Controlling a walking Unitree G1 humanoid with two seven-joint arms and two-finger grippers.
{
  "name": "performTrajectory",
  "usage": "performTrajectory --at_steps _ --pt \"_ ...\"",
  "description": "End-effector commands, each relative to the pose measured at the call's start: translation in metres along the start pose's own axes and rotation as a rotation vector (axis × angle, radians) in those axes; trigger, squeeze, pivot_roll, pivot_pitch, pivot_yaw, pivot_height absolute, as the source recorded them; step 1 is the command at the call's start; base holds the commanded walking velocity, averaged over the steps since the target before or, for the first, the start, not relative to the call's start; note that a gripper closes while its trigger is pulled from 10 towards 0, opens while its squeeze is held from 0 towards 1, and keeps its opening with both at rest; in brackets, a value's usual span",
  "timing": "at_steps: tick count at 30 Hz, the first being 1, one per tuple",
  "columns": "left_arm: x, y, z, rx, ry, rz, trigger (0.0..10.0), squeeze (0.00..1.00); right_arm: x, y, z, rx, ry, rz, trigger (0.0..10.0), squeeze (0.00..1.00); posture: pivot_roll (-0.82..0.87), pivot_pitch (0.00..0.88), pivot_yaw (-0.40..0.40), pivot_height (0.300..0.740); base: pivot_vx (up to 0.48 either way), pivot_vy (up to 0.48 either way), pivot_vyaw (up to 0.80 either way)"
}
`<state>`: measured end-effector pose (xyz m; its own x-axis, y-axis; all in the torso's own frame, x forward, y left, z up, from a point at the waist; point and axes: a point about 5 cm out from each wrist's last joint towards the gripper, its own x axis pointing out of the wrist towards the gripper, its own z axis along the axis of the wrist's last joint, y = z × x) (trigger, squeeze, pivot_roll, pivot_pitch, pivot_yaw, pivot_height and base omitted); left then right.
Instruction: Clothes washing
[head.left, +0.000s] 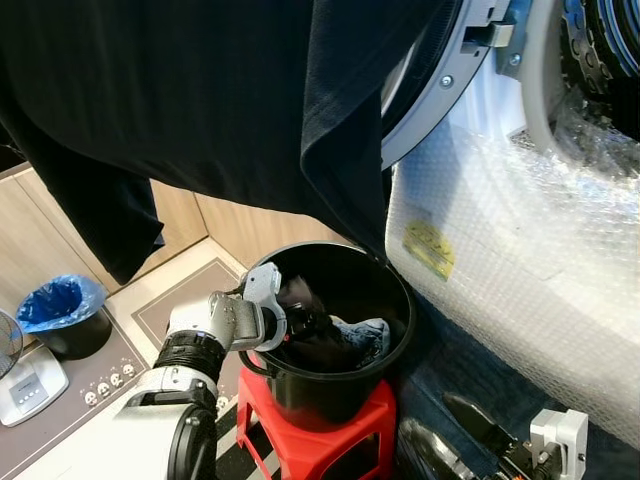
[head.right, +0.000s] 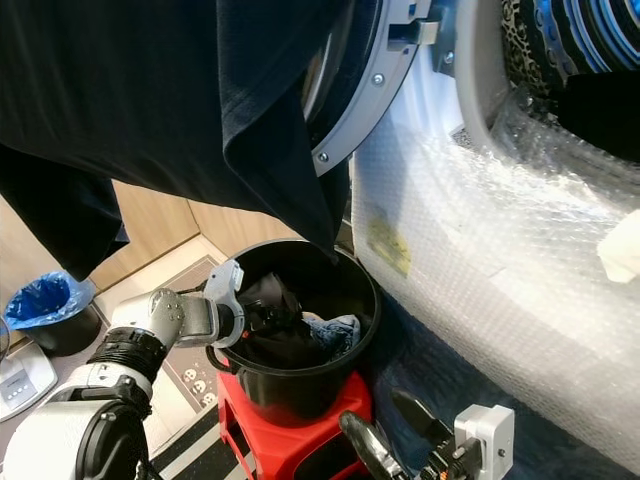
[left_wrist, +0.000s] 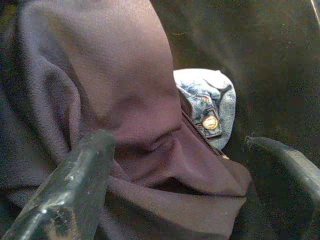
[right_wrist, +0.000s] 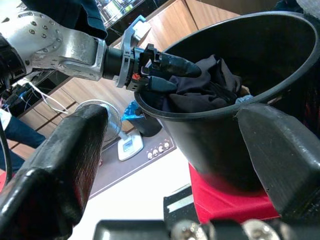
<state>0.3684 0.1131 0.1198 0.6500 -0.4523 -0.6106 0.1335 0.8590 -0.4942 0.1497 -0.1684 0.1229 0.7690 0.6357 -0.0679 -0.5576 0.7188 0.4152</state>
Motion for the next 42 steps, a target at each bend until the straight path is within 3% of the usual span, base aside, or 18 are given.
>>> performTrajectory --at_steps 1,7,8,10,11,42 --pt "0.0052 0.0236 -0.0312 -0.027 0.117 0.070 10.0 0.00 -0.0018 0.0034 0.0039 -0.004 -0.004 0.003 10.0 0.00 -0.20 0.215 0.030 0.740 0.000 0.000 0.00" --pt "0.0074 0.0217 -0.0365 0.013 0.147 0.005 10.0 0.00 -0.0050 0.0039 0.0039 -0.003 0.003 -0.008 10.0 0.00 -0.20 0.228 0.028 0.740 0.000 0.000 0.00" --pt "0.0078 0.0215 -0.0378 0.010 0.152 -0.004 2.9 0.00 -0.0053 0.0040 0.0040 -0.002 0.004 -0.010 10.0 0.00 -0.20 0.233 0.028 0.740 0.000 0.000 0.00" --pt "0.0080 0.0216 -0.0384 0.011 0.153 -0.008 2.9 0.00 -0.0054 0.0041 0.0040 -0.002 0.005 -0.011 10.0 0.00 -0.20 0.233 0.028 0.740 0.000 0.000 0.00" --pt "0.0082 0.0215 -0.0388 0.009 0.152 -0.015 0.0 0.00 -0.0055 0.0041 0.0040 -0.002 0.006 -0.012 10.0 0.00 -0.20 0.233 0.028 0.740 0.000 0.000 0.00" --pt "0.0049 0.0242 -0.0305 0.066 0.130 -0.040 0.0 0.00 -0.0005 0.0007 0.0039 0.006 -0.012 -0.022 10.0 0.00 -0.18 0.208 0.033 0.740 0.000 0.000 0.00"
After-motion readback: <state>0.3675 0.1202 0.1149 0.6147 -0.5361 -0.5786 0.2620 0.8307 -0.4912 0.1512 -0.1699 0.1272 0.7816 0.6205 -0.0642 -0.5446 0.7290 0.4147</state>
